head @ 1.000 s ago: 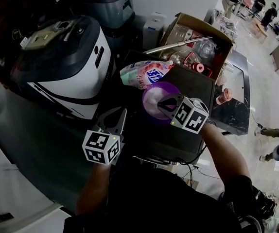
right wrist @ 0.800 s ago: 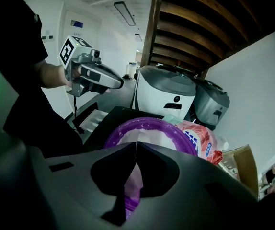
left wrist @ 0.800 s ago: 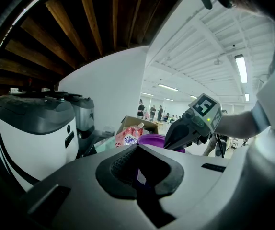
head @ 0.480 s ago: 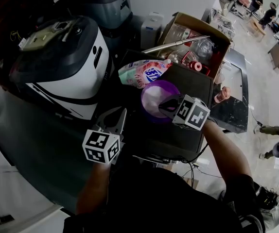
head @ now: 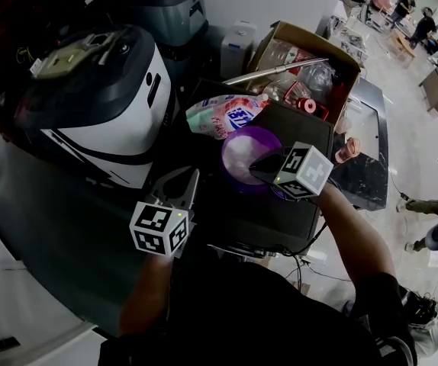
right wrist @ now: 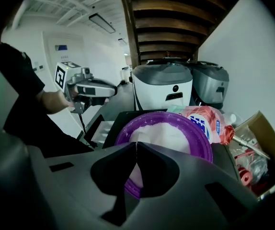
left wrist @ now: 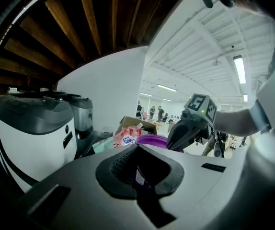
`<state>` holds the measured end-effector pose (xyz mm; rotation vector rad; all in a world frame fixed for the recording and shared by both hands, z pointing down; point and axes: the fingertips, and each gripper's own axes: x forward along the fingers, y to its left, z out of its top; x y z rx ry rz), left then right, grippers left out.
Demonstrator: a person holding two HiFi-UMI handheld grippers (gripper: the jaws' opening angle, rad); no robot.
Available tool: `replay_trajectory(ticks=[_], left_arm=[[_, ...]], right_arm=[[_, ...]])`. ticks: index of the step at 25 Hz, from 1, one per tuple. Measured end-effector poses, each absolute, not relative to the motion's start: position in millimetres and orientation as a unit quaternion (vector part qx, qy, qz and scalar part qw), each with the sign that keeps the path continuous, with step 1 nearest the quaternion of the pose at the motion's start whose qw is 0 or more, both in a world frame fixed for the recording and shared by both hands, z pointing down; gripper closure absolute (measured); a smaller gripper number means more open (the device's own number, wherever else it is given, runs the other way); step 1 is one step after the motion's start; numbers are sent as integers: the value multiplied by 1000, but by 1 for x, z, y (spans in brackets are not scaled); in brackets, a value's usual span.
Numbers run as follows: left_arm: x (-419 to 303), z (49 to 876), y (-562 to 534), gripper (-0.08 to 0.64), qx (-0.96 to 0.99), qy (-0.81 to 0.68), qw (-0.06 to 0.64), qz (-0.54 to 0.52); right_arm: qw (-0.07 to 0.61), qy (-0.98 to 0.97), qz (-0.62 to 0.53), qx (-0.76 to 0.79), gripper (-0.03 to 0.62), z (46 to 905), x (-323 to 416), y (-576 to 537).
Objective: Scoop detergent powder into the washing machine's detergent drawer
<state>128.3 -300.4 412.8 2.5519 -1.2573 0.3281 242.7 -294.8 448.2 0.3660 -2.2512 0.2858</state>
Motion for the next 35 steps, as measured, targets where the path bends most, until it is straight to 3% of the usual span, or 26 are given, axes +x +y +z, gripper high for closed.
replay_trajectory(ticks=[17, 35], left_arm=[[131, 413, -301, 554, 879, -443, 140, 112], [155, 403, -292, 554, 874, -452, 122, 127]], right_arm=[[316, -908, 200, 187, 572, 440, 262, -314], [171, -914, 258, 261, 572, 430, 307, -326]])
